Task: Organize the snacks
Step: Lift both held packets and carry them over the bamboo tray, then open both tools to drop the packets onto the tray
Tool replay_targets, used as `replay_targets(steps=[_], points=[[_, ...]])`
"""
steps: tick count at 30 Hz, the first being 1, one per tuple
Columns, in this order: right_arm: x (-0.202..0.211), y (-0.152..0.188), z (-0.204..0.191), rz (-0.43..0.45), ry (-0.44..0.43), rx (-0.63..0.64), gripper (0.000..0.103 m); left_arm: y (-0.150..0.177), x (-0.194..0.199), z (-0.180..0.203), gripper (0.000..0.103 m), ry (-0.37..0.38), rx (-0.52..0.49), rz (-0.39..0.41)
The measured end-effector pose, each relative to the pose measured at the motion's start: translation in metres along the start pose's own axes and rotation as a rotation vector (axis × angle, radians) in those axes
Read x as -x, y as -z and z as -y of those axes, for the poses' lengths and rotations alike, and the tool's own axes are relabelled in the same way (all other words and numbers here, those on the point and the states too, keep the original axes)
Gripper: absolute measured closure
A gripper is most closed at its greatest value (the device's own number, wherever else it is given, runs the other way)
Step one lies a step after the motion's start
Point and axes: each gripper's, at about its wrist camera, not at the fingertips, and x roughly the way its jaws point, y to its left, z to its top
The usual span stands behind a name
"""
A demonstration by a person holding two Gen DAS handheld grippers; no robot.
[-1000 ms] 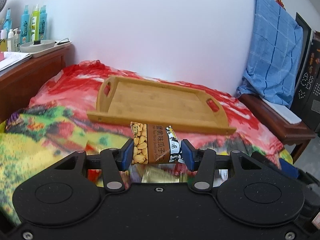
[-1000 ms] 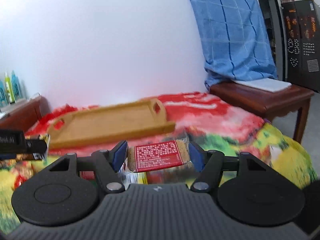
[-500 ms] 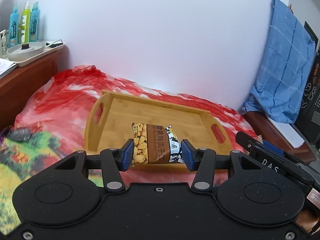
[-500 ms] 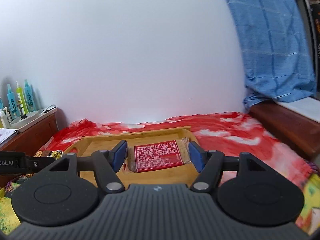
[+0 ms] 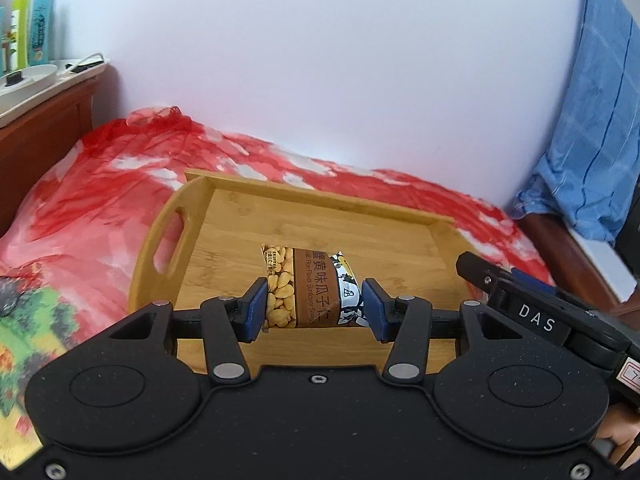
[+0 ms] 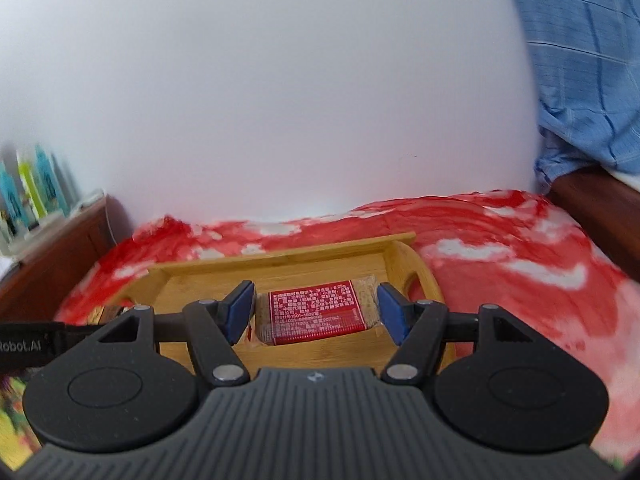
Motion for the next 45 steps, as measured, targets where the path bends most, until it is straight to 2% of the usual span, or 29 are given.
replay_targets(steps=[6, 15, 45], points=[[-0.025, 0.014, 0.014, -0.097, -0.023, -0.059, 0.035, 0.005, -0.032, -0.002, 0.055, -0.023, -0.009, -0.039], [-0.040, 0.017, 0.012, -0.157, -0.016, -0.053, 0.034, 0.012, -0.053, -0.003, 0.055, -0.037, -0.016, -0.057], [-0.049, 0.025, 0.008, -0.192, 0.015, -0.025, 0.034, 0.026, -0.069, -0.007, 0.055, -0.071, -0.030, -0.081]])
